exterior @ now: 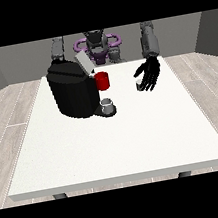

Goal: Insert the coffee pod into the coffee machine and close the lid

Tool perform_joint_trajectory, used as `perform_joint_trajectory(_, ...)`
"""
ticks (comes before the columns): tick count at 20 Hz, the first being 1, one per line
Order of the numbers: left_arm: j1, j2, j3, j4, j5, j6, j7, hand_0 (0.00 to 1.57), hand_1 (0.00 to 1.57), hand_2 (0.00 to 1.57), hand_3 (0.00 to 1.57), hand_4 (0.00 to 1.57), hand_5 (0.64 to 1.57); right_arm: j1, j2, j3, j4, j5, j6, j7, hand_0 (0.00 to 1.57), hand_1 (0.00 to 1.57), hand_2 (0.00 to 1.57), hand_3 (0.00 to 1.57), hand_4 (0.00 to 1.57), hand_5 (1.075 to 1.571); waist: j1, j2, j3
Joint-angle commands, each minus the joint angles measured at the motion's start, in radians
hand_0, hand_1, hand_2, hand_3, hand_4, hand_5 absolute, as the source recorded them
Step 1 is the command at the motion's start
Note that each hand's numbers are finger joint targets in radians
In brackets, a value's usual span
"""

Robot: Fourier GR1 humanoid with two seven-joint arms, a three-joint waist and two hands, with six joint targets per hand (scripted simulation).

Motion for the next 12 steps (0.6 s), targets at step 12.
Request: perform_joint_trajectory(12, -0.104, 0.056, -0.076, 0.207, -0.242, 0.059, -0.055, 0.88, 0.88, 1.00, 0.82, 0.28, 1.571, -0.037, 0.010, 0.005, 0.061, -0.003, 0.022, -0.027, 0.00, 0.00, 0.00, 0.00, 0.00, 1.571, -0.039, 0.033, -0.0001)
